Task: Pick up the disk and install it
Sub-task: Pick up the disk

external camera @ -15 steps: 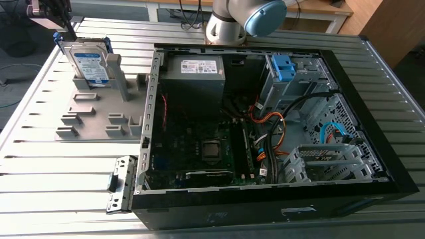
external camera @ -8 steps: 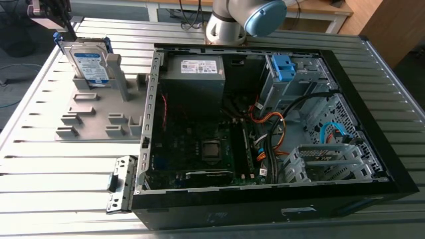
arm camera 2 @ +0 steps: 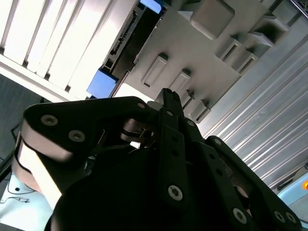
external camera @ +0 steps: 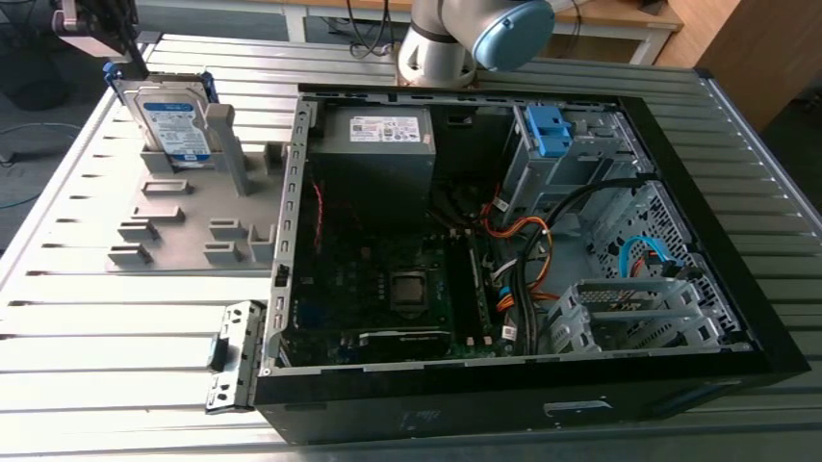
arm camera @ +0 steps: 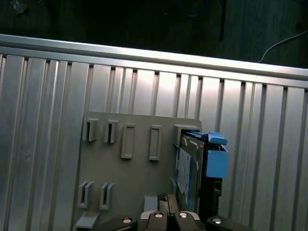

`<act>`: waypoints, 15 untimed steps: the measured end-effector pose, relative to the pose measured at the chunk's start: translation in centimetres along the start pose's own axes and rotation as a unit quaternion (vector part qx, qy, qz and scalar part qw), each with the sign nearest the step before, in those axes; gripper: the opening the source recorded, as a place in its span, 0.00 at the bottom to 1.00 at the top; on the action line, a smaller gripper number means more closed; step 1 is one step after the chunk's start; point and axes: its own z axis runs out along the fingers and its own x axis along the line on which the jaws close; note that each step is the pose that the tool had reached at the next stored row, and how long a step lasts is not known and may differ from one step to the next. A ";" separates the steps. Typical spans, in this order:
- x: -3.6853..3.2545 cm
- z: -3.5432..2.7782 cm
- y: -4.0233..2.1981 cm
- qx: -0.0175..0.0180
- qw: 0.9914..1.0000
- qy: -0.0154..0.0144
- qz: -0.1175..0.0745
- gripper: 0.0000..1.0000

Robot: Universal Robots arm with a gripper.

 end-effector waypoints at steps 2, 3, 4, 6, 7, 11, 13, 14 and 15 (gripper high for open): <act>0.00 0.10 0.00 0.000 1.000 0.000 0.018 0.11; 0.00 0.16 0.00 0.001 1.000 0.000 0.027 0.11; 0.00 0.22 0.01 0.001 0.999 0.000 0.037 0.11; -0.01 0.32 0.01 0.001 0.999 0.001 0.052 0.11; -0.06 0.36 0.02 0.001 0.998 0.001 0.056 0.11; -0.68 0.56 0.39 0.002 0.998 0.001 0.070 0.11; -0.83 0.58 0.64 0.002 0.997 0.001 0.072 0.11; -0.88 0.61 0.70 0.002 0.997 0.001 0.074 0.11; -0.91 0.61 0.73 0.002 0.997 0.001 0.077 0.11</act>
